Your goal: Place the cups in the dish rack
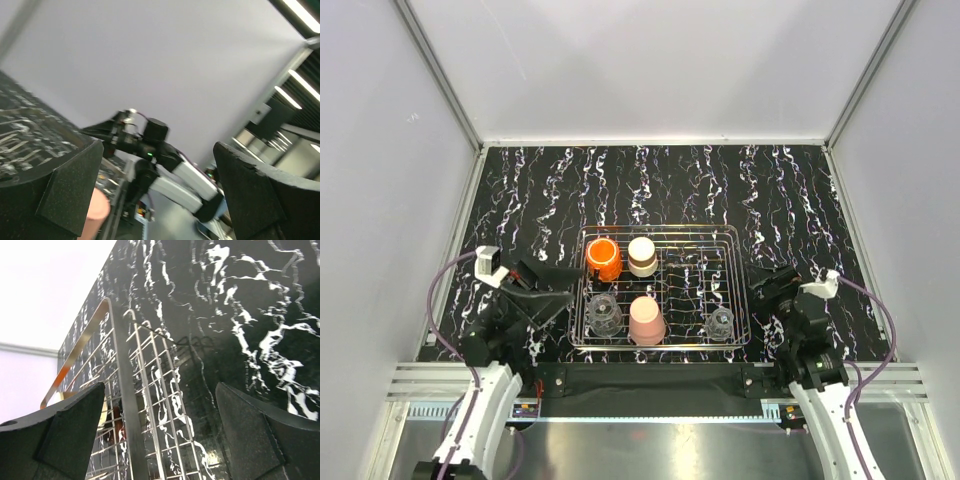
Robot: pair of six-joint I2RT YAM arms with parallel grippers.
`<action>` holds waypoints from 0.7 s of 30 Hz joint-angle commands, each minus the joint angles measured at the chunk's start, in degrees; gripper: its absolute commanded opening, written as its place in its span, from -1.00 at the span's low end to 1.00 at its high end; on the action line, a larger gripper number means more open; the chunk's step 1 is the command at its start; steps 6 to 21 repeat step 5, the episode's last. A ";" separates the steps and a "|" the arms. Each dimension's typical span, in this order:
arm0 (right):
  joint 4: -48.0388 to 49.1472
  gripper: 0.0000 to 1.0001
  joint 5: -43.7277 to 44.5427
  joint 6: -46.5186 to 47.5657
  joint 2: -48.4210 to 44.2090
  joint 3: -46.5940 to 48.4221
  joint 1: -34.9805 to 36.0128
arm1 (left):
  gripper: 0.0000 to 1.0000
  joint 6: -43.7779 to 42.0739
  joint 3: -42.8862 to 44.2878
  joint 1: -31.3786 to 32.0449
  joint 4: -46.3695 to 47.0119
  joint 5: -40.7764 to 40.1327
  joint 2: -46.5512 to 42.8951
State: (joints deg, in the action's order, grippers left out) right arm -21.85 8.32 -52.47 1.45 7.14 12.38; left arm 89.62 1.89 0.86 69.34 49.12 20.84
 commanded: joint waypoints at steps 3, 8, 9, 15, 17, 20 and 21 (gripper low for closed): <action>-6.27 0.99 6.62 -2.81 -0.66 2.53 0.27 | 0.98 4.33 -13.32 4.59 13.28 -3.42 -4.57; -6.54 0.99 5.93 -2.64 -0.57 3.23 0.36 | 0.98 5.55 -13.32 4.67 13.62 -3.51 -5.89; -6.54 0.99 5.93 -2.64 -0.57 3.23 0.36 | 0.98 5.55 -13.32 4.67 13.62 -3.51 -5.89; -6.54 0.99 5.93 -2.64 -0.57 3.23 0.36 | 0.98 5.55 -13.32 4.67 13.62 -3.51 -5.89; -6.54 0.99 5.93 -2.64 -0.57 3.23 0.36 | 0.98 5.55 -13.32 4.67 13.62 -3.51 -5.89; -6.54 0.99 5.93 -2.64 -0.57 3.23 0.36 | 0.98 5.55 -13.32 4.67 13.62 -3.51 -5.89; -6.54 0.99 5.93 -2.64 -0.57 3.23 0.36 | 0.98 5.55 -13.32 4.67 13.62 -3.51 -5.89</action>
